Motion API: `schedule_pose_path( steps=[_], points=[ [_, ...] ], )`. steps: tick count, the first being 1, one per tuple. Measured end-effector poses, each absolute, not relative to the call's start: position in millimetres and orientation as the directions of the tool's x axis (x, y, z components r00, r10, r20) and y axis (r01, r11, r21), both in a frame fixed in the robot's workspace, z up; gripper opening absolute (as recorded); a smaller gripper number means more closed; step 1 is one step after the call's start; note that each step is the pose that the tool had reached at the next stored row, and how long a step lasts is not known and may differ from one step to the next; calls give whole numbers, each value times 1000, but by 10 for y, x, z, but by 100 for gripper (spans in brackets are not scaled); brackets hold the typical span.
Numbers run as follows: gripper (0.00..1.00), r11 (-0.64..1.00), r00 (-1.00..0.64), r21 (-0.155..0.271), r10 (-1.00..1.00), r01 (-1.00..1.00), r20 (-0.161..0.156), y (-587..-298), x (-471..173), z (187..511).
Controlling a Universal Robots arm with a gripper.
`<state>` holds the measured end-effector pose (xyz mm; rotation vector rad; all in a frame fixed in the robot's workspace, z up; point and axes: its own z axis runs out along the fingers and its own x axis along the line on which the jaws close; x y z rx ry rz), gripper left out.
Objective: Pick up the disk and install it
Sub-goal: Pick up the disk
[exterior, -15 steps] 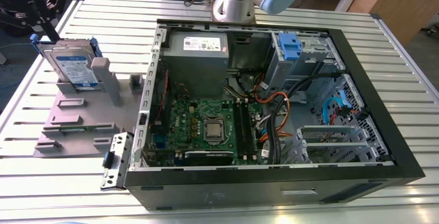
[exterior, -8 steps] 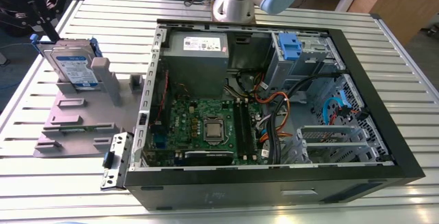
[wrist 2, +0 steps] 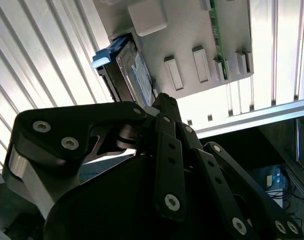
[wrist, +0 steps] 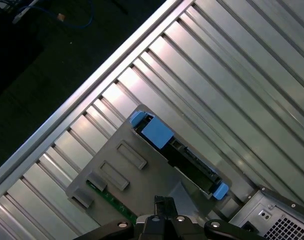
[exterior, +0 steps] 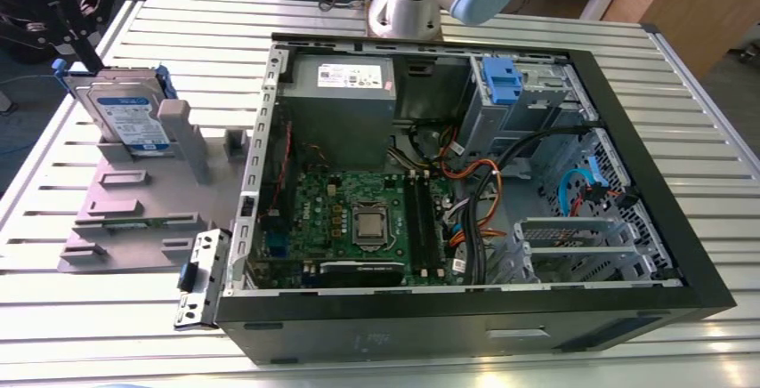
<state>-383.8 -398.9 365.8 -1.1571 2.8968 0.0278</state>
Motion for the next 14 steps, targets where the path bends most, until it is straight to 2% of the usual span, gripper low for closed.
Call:
schedule_pose_path(
  steps=[2,4,14],
  points=[
    [11,724,-724,8,-689,-690,-27,-3989,-3838,3657],
    [11,657,-657,8,-754,-754,-27,-3989,-3838,3657],
    [11,653,-653,8,-757,-757,-27,-3989,-3838,3657]
  ],
)
